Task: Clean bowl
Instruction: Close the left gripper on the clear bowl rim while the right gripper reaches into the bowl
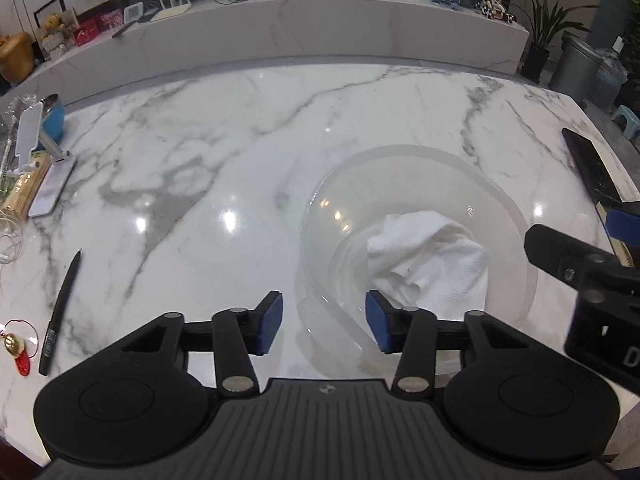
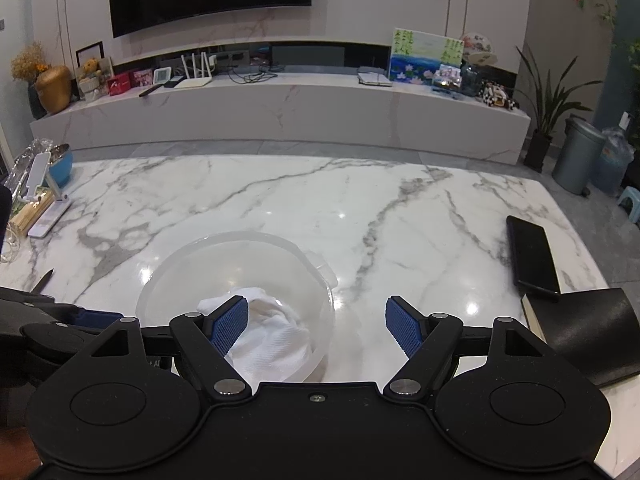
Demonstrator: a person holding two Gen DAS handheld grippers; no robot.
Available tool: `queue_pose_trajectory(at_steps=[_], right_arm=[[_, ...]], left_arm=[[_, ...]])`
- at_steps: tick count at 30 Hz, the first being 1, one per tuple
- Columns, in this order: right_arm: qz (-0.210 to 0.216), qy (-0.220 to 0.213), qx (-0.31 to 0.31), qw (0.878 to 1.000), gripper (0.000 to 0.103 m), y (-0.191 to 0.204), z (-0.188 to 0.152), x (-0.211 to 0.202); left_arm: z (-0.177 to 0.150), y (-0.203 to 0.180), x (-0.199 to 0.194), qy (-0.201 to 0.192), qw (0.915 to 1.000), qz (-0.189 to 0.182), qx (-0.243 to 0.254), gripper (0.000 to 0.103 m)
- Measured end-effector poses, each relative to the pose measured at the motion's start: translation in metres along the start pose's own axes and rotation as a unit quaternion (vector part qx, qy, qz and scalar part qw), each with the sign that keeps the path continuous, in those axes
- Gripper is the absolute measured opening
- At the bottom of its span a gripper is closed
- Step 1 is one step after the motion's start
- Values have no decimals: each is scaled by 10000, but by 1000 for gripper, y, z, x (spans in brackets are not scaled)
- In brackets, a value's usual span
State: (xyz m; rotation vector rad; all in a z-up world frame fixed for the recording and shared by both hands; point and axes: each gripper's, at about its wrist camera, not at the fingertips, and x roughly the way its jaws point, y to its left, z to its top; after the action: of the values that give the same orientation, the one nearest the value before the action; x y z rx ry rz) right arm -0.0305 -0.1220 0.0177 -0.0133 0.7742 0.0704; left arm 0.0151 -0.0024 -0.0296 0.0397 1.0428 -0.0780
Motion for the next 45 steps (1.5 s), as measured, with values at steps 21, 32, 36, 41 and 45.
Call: queue_pose_trajectory(at_steps=[21, 32, 36, 41, 45], right_arm=[[407, 166, -529, 9976, 74, -2, -6, 0], [1114, 516, -1713, 9775, 74, 19, -23, 4], [1330, 675, -2094, 9664, 73, 29, -32, 8], [1568, 854, -2426, 9535, 56, 39, -41, 15], [1583, 948, -2694, 9452, 51, 51, -51, 21]], left_arm=[[-8, -1, 0, 272, 9977, -288, 553, 22], [-22, -3, -8, 292, 9930, -380, 1082, 21], [-28, -7, -10, 253, 9910, -319, 1278, 21], [-30, -4, -10, 245, 9906, -341, 1303, 21], [-30, -3, -11, 232, 9906, -338, 1307, 21]])
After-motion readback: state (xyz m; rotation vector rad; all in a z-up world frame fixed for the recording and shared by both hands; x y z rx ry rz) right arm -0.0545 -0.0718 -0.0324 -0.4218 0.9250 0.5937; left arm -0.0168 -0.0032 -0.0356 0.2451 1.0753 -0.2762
